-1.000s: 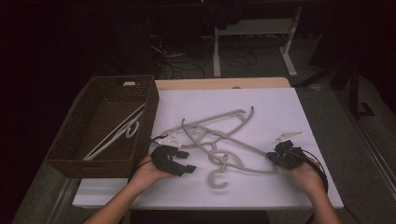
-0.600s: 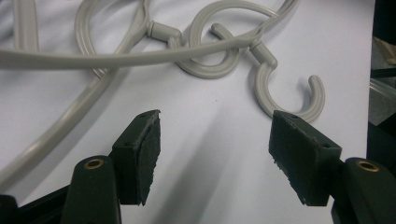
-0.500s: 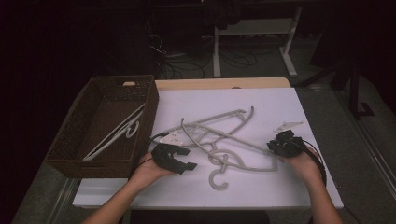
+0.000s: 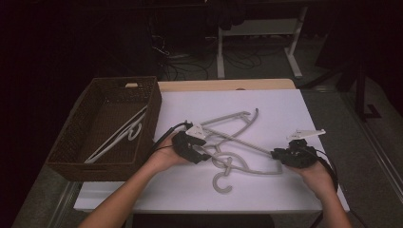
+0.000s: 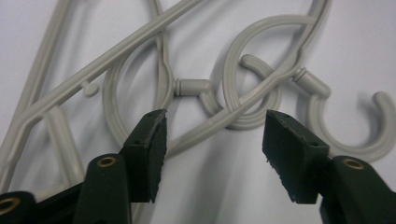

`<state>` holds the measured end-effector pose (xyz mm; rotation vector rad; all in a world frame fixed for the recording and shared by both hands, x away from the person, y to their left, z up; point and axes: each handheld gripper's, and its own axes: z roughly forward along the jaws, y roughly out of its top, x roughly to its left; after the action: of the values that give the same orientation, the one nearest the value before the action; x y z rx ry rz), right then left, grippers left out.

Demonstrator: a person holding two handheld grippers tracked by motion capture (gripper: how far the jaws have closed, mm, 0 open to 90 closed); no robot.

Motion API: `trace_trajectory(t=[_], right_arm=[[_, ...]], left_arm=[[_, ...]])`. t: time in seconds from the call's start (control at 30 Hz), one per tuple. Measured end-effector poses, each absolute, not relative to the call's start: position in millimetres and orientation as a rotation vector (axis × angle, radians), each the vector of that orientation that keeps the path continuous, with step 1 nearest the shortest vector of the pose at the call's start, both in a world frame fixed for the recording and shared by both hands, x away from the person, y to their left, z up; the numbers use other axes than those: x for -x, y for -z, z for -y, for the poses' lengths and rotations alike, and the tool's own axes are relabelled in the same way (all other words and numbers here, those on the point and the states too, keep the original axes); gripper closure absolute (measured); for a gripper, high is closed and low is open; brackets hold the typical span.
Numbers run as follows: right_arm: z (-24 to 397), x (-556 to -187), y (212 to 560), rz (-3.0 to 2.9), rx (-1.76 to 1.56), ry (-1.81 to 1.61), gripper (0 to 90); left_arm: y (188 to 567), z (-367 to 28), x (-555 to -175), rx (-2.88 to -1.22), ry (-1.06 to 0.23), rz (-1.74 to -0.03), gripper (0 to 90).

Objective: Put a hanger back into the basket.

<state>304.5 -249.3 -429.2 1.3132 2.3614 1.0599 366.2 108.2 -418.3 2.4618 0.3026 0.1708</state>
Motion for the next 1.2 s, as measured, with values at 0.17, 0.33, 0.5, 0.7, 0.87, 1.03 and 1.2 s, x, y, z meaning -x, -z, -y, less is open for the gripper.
trace_trajectory(t=[0.17, 0.33, 0.5, 0.7, 0.87, 1.03, 1.2], right_arm=[[247.8, -304.2, 429.4, -2.374, -1.303, -1.062, 74.9], [247.7, -303.8, 429.3, -2.377, -1.301, -1.068, 74.9], [247.1, -304.0, 429.8, -2.379, -1.303, -1.070, 74.9], [246.7, -304.3, 430.4, -2.383, -1.302, -1.070, 74.9], [247.0, -304.3, 430.4, -2.382, -1.300, -1.069, 74.9], [247.4, -304.3, 430.6, -2.378, -1.296, -1.070, 74.9], [247.6, -304.1, 430.0, -2.374, -1.290, -1.077, 74.8]], left_arm=[[428.7, -95.6, -367.0, -2.530, -0.203, -0.214, 47.8], [431.8, -94.2, -369.7, -2.526, -0.181, -0.175, 52.9], [432.5, -96.4, -368.5, -2.534, -0.187, -0.115, 55.0], [439.4, -90.4, -363.6, -2.594, -0.215, -0.039, 54.9], [440.3, -88.7, -360.9, -2.610, -0.205, -0.023, 63.8], [439.9, -88.2, -357.7, -2.614, -0.192, 0.001, 75.3], [439.3, -88.9, -356.4, -2.622, -0.143, -0.006, 80.5]])
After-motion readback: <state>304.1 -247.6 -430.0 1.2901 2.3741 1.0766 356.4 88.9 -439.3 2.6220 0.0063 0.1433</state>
